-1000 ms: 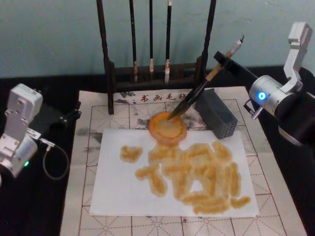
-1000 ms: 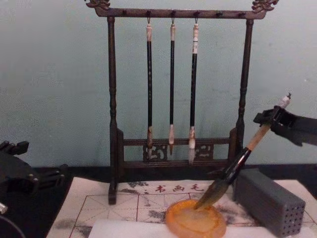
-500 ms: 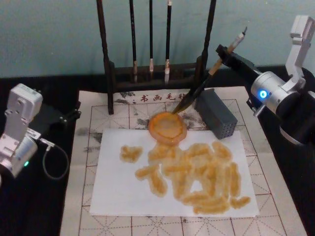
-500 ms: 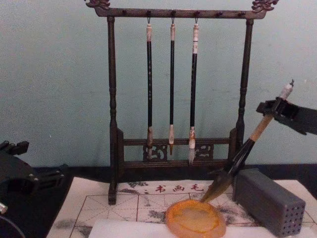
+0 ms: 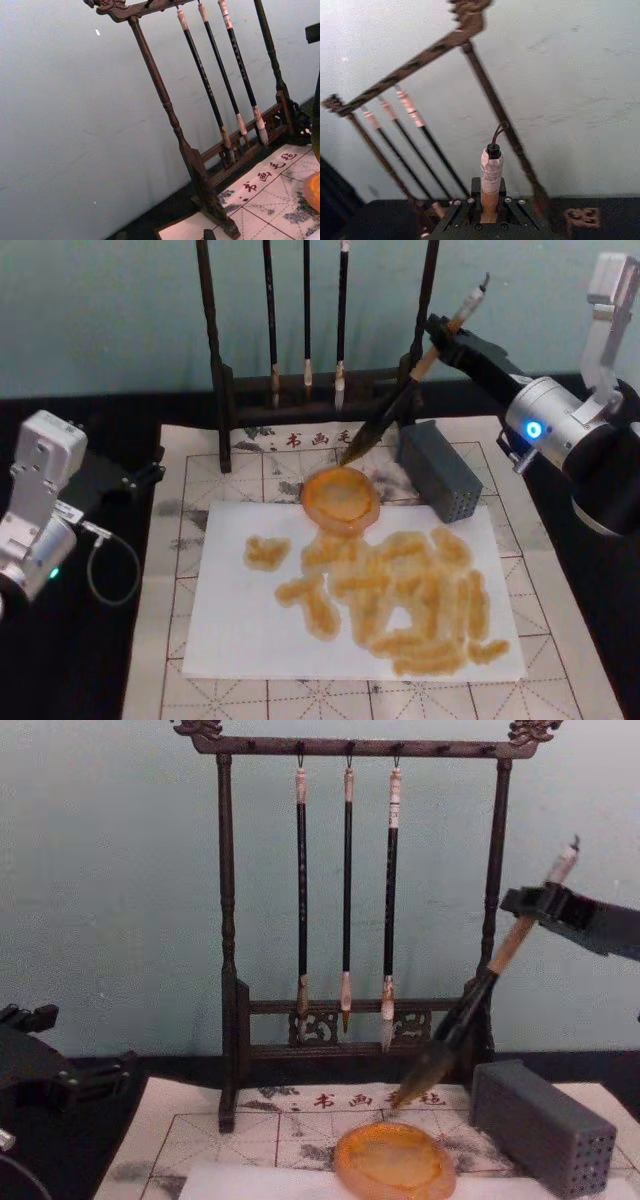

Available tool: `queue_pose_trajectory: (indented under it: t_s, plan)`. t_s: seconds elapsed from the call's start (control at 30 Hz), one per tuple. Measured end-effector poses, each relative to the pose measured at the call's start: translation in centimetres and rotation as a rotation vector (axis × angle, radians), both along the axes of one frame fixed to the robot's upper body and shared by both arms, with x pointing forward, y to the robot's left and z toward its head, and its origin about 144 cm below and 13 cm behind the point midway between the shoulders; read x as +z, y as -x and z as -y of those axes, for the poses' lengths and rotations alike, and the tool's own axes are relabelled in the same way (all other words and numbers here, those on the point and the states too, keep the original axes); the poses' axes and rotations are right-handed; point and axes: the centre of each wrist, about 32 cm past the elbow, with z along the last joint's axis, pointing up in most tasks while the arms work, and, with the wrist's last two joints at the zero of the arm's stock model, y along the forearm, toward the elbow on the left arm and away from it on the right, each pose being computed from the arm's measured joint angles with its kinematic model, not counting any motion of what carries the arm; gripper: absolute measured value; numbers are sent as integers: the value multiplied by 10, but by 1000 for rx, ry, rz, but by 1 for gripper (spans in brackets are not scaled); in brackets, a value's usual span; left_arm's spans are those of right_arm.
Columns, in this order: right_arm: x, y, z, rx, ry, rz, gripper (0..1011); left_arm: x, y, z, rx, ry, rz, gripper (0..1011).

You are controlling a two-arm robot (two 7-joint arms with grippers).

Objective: Pick up the brush from the inkstone, write on the paper, then place the brush back to its original position.

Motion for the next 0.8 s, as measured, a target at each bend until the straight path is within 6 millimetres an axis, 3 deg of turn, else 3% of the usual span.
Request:
queue_pose_trajectory:
  t_s: [0.43,0.8]
  plan:
    - [2,15,-10,165,-7,38,187,0,0,0,0,0,0,1001]
    - [6,15,-17,371,44,116,187,0,0,0,0,0,0,1001]
